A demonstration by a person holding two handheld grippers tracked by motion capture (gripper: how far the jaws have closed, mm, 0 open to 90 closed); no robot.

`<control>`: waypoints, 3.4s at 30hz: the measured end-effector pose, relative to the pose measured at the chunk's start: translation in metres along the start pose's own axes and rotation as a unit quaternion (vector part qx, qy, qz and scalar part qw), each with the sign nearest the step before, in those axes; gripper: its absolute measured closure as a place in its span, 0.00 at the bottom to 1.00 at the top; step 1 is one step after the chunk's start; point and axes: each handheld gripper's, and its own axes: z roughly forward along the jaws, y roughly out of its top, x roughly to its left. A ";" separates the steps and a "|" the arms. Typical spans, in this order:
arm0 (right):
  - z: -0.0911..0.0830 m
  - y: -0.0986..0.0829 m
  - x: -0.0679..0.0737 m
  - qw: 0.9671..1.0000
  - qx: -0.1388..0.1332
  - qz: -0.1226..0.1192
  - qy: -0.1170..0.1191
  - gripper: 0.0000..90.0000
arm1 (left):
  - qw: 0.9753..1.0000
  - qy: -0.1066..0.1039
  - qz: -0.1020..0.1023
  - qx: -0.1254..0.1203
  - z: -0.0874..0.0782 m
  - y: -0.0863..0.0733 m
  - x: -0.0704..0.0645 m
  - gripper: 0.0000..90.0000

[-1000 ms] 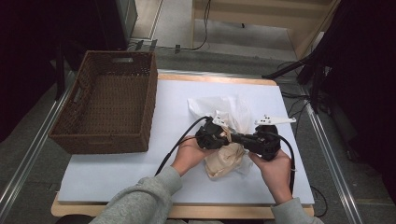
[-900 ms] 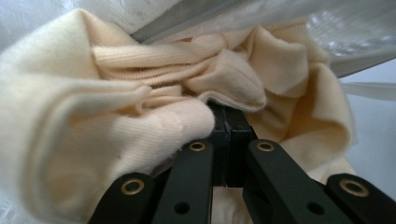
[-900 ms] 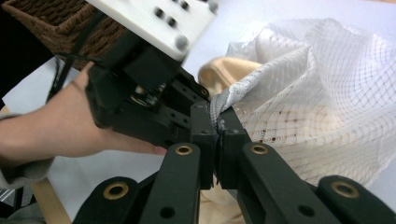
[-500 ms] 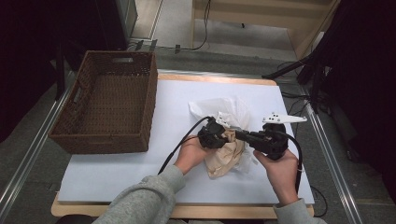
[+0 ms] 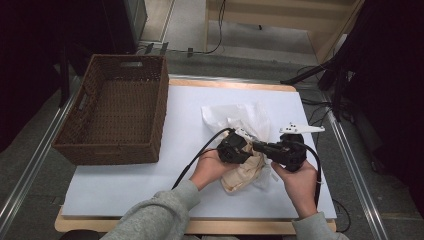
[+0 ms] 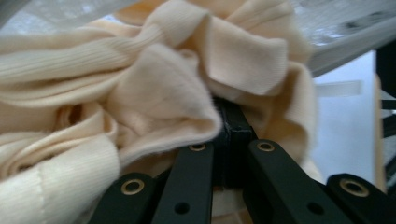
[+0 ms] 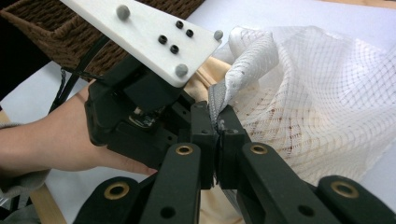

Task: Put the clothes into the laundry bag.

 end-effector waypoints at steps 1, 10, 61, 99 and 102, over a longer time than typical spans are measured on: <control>-0.001 0.000 -0.001 1.000 -0.002 0.003 0.000 0.99 | 1.000 0.005 0.000 0.002 0.002 -0.001 0.002 1.00; 0.000 -0.003 -0.008 1.000 0.000 0.008 0.000 0.99 | 1.000 -0.011 -0.010 0.004 -0.011 0.002 0.004 0.99; 0.010 -0.003 -0.012 1.000 0.027 0.009 0.002 0.99 | 1.000 0.017 -0.013 -0.011 -0.056 0.004 0.053 1.00; 0.002 -0.011 -0.004 1.000 0.025 -0.002 -0.005 0.99 | 0.999 0.016 -0.027 0.008 -0.043 0.008 0.040 1.00; 0.004 -0.012 -0.008 1.000 0.028 0.006 -0.004 0.99 | 1.000 0.017 -0.024 0.007 -0.056 -0.002 0.037 1.00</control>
